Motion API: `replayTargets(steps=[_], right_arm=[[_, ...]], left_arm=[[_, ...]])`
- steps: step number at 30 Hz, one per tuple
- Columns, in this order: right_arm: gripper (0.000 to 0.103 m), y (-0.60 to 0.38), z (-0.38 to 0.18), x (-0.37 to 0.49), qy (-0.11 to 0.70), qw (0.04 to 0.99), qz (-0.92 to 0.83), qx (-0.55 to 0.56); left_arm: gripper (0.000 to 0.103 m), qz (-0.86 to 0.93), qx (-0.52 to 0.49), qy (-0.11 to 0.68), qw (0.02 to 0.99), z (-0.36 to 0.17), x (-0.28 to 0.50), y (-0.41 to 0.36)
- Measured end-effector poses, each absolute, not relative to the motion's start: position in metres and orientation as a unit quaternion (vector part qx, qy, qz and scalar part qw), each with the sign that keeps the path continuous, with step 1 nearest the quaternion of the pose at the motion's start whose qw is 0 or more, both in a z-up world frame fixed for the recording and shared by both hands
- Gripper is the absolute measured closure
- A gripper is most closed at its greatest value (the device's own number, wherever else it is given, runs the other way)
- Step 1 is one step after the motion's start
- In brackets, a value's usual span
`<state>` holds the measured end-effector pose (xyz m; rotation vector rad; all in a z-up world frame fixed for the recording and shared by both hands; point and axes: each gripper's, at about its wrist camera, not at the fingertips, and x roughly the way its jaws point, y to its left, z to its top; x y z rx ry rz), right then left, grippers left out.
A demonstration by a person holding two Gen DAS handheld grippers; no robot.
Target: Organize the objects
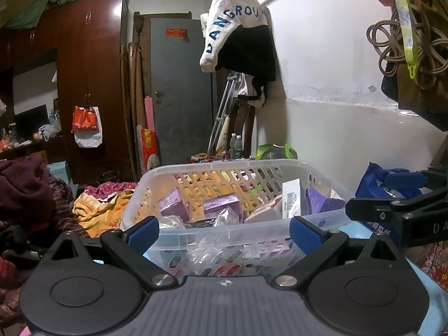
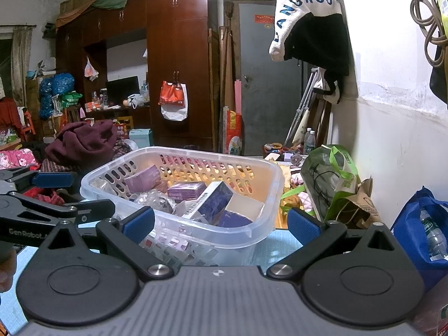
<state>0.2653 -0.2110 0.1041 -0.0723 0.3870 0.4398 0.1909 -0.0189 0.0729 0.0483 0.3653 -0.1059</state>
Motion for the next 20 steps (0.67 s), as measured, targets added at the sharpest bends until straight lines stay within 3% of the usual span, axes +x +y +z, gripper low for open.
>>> replayTargets(steps=[7, 15, 20], right_arm=[[0.000, -0.215, 0.094, 0.263, 0.175, 0.960, 0.213, -0.047], [0.000, -0.242, 0.047, 0.281, 0.239, 0.952, 0.181, -0.057], [0.000, -0.246, 0.046, 0.280, 0.243, 0.950, 0.190, -0.050]], left_arm=[[0.002, -0.047, 0.021, 0.182, 0.982, 0.058, 0.179, 0.005], [0.002, 0.001, -0.008, 0.227, 0.974, 0.023, 0.186, 0.063], [0.002, -0.021, -0.002, 0.218, 0.976, 0.027, 0.186, 0.047]])
